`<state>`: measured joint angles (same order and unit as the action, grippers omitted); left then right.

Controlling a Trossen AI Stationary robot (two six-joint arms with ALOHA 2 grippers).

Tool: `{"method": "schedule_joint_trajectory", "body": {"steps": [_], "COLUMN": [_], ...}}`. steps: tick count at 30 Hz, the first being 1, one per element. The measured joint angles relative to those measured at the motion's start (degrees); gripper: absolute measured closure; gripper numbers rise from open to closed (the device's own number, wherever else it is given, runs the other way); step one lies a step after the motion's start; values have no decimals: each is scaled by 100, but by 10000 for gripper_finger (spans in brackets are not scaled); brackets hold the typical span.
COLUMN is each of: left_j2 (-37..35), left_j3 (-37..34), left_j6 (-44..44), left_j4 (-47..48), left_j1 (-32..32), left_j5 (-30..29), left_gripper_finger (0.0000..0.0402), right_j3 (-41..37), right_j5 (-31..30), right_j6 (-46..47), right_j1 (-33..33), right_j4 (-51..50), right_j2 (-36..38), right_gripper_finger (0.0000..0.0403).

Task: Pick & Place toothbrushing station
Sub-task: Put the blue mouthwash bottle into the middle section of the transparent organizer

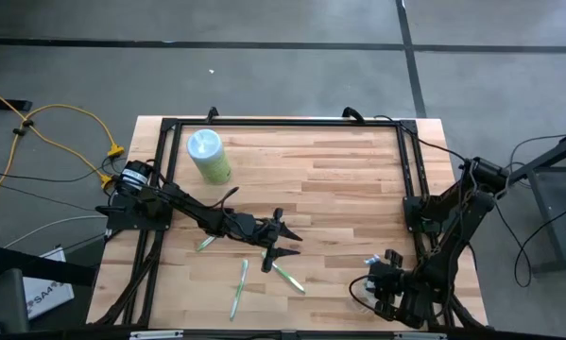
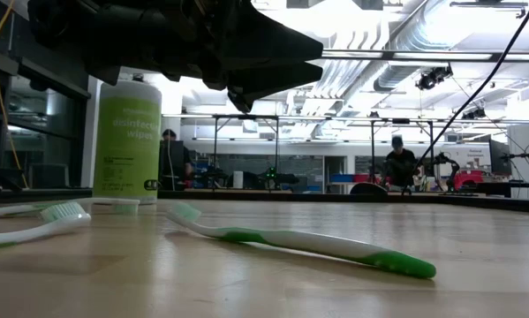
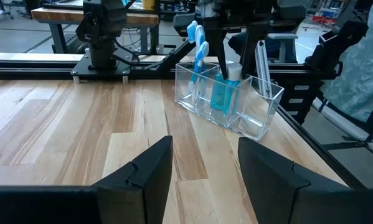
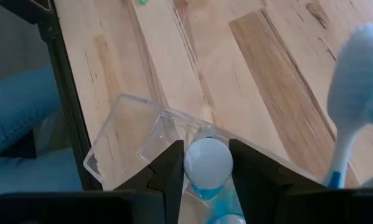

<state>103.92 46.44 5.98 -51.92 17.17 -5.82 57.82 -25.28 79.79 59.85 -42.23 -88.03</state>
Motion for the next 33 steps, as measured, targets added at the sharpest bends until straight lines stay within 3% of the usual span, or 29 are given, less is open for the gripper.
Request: {"method": "schedule_joint_trajectory", "body": {"steps": [33], "left_j2": [0], "left_j3": [0], "left_j6": [0], "left_j4": [0], "left_j1": [0], "left_j5": [115], "left_gripper_finger": [224], "right_j3": [-2], "right_j5": [383], "right_j6": [-3], "right_j1": [3], "right_j4": [71], "right_j2": [-1], "right_gripper_finger": [285]}}
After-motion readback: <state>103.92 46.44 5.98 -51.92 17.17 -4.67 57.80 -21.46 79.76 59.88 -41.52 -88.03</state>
